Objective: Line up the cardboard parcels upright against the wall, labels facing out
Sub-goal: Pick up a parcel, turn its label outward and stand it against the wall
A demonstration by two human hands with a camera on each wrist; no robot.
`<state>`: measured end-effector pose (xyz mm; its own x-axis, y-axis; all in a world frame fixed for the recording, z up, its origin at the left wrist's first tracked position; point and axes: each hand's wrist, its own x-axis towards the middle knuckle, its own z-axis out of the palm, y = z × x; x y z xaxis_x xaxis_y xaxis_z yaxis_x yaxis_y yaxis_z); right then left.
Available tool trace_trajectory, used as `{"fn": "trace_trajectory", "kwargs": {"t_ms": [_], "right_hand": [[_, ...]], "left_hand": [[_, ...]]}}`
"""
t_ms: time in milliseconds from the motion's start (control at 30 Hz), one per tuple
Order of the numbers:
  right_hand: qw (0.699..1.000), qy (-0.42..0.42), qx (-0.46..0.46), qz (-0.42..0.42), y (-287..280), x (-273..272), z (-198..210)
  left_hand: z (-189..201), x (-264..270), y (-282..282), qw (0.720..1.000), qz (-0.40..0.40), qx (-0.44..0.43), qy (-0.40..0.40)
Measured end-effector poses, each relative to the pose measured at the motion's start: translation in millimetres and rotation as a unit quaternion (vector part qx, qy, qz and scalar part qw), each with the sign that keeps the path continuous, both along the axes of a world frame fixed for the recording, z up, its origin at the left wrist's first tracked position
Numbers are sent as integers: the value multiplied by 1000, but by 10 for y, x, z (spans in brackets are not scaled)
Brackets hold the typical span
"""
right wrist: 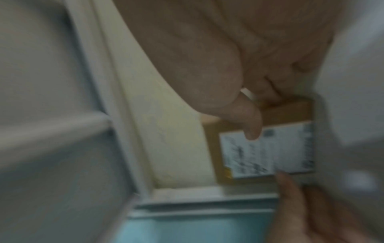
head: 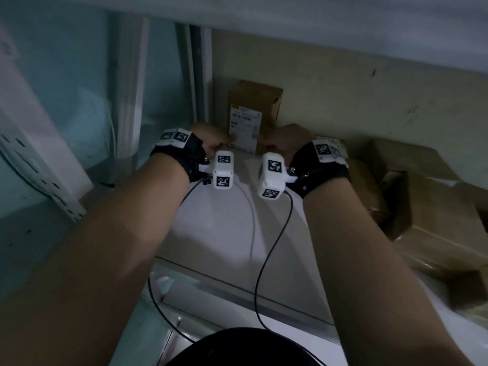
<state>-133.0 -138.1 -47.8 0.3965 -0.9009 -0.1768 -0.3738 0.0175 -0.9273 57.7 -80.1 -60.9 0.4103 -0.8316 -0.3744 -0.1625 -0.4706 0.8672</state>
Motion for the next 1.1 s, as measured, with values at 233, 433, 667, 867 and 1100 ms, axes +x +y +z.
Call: {"fn": "trace_trajectory", "kwargs": {"t_ms": [233,433,667,867,1100], "right_hand": [[922,316,-216,59,186,-769,178],[822,473,-297,113,267,-1186,160],[784,549,-282,63,298,-1655,132],[821,499,-275,30,301,-1842,93],[940,279,-188,-60,183,-1939,13]], "left_hand": [[84,-471,331,997,-2,-39,71],[226,-1013,261,990,-28,-95,100],[201,-1422,-187,987,-44,-111,109],[330,-1669,-112,987,-22,-82,137],[233,-1740,56,980,23,-98,171]]}}
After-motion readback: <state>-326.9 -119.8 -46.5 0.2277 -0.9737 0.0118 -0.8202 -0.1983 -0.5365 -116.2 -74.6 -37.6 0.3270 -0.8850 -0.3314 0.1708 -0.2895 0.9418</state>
